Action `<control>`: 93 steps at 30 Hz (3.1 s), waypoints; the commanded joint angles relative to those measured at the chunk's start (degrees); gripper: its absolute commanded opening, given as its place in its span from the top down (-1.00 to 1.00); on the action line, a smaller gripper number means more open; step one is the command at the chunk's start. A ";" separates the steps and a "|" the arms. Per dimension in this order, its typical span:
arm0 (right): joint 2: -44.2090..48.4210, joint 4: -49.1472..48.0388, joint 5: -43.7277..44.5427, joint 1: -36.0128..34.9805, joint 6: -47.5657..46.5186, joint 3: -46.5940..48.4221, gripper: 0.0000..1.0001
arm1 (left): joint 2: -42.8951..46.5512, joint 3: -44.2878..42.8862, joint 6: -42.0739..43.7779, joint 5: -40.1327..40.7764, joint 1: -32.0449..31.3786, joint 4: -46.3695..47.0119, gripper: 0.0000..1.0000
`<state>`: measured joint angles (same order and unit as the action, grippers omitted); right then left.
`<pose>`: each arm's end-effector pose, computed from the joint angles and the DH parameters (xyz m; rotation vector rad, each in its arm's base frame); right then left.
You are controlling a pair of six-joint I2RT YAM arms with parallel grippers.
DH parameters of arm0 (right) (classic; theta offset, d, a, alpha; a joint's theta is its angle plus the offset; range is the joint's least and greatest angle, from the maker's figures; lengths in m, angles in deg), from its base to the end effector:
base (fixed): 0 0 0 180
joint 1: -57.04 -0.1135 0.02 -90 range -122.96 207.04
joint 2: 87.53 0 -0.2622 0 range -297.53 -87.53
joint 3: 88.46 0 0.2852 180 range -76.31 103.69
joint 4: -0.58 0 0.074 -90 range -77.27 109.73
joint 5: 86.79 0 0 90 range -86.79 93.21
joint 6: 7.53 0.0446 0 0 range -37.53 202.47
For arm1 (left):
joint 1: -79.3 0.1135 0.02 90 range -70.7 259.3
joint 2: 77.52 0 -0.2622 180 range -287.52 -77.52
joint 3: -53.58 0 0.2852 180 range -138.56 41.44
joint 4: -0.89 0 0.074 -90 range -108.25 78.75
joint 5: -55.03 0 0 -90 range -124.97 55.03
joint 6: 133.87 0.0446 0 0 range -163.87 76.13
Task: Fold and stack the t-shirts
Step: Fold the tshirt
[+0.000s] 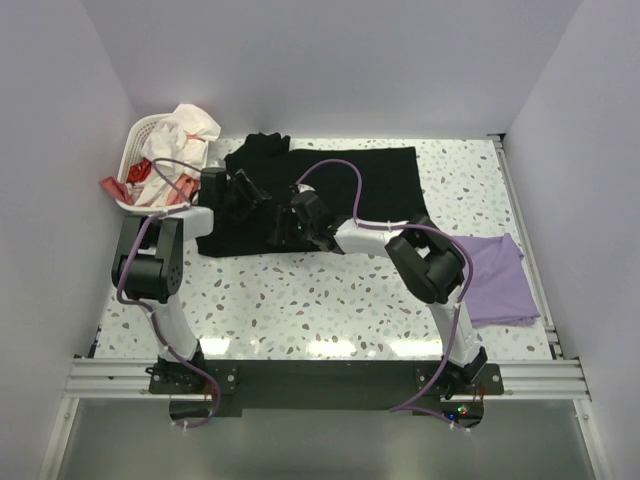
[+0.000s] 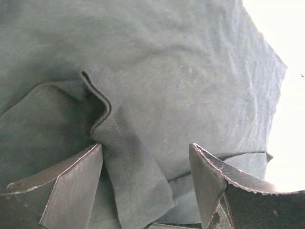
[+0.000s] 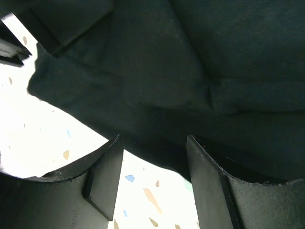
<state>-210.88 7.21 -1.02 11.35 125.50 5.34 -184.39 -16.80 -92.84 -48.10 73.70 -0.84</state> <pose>0.3524 0.3657 0.1219 -0.0992 2.3633 0.9017 0.4147 -0.0508 0.1222 -0.7394 2.2114 -0.7561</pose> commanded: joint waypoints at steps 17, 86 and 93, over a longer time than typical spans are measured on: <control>0.48 7.27 4.05 1.92 -6.20 9.49 0.06 | -7.39 -10.49 -2.36 -3.57 -1.69 6.90 -0.56; -10.61 20.38 3.52 7.20 -24.13 35.43 0.07 | 21.44 14.03 2.56 3.62 2.44 -3.82 -0.35; -9.27 19.84 2.47 7.19 -24.31 32.26 0.04 | 20.57 13.77 1.86 9.52 2.53 -5.05 -0.20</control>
<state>-224.58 28.56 0.82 18.45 102.29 37.75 -165.12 -2.79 -91.23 -42.39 76.17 -6.39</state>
